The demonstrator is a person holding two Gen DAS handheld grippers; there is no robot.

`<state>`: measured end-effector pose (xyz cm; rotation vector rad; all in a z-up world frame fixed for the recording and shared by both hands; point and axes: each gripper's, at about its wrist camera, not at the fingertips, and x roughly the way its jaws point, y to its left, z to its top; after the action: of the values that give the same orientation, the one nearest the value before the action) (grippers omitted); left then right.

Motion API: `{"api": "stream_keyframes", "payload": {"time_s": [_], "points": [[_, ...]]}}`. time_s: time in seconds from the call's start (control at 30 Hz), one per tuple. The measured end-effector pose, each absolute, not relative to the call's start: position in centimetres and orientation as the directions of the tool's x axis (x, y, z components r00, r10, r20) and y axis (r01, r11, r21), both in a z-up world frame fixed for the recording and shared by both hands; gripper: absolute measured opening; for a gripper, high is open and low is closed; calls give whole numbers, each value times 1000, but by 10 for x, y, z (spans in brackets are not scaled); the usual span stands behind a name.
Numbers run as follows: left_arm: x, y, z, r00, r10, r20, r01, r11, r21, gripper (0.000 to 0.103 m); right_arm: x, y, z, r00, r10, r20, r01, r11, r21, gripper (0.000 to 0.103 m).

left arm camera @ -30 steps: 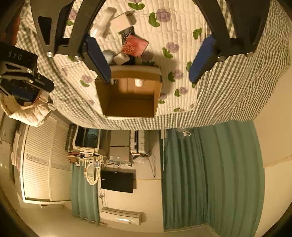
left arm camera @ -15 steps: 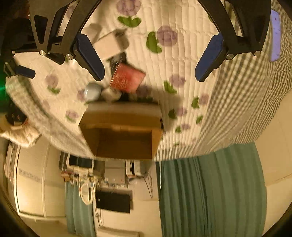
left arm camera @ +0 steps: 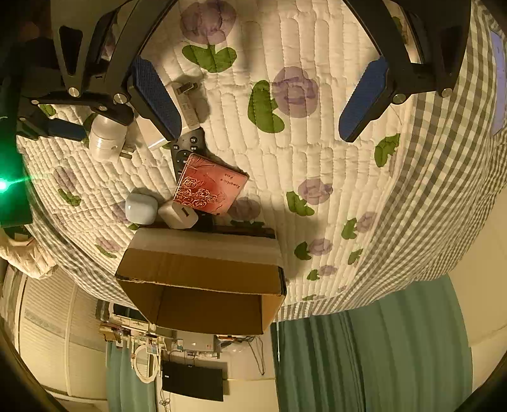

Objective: Organize rigid objects
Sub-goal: 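Move both tools back over the pile of items, then grasp the white cylindrical device with right tool while left tool grasps white charger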

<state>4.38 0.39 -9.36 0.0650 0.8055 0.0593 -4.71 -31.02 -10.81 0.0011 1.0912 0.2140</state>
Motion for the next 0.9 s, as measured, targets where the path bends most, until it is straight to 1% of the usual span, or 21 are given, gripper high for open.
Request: {"api": "stream_keyframes", "payload": {"time_s": [0.03,0.1,0.17,0.2,0.27,0.33,0.5,0.63,0.77,0.83,0.87,0.9], "points": [[45,4,-94,688,77,-721,-29,997,78,101,-45,-308,-110,440,173,-881,-179,978,103,64],[45,2,-94,683,77,-726,-34,997,74,101,-43,-304,-115,426,177,-887,-192,976,102,61],[46,-1,-95,677,79,-732,-38,997,73,101,-43,-304,-115,436,168,-884,-194,977,90,55],[46,-3,-95,676,80,-733,-39,997,73,101,-43,-307,-112,445,169,-879,-195,977,89,49],[47,-8,-96,673,74,-736,-37,997,67,101,-43,-314,-105,459,169,-872,-190,978,89,49],[48,-17,-99,668,63,-741,-25,998,63,101,-43,-323,-96,486,137,-863,-185,981,52,49],[51,-41,-112,644,35,-765,8,999,52,101,-41,-340,-88,506,94,-857,-157,988,16,49],[56,-58,-122,617,17,-787,23,999,39,101,-39,-353,-82,516,91,-852,-123,992,32,49],[62,-70,-130,605,6,-796,29,999,29,101,-38,-357,-76,532,89,-842,-125,992,25,49],[65,-73,-134,601,18,-799,17,999,35,98,-37,-357,-77,533,95,-840,-127,991,32,49],[66,-73,-135,600,38,-799,0,999,47,87,-37,-358,-78,531,99,-842,-129,991,36,49],[69,-73,-138,587,43,-808,-11,999,46,72,-36,-359,-80,527,106,-843,-130,991,44,49]]}}
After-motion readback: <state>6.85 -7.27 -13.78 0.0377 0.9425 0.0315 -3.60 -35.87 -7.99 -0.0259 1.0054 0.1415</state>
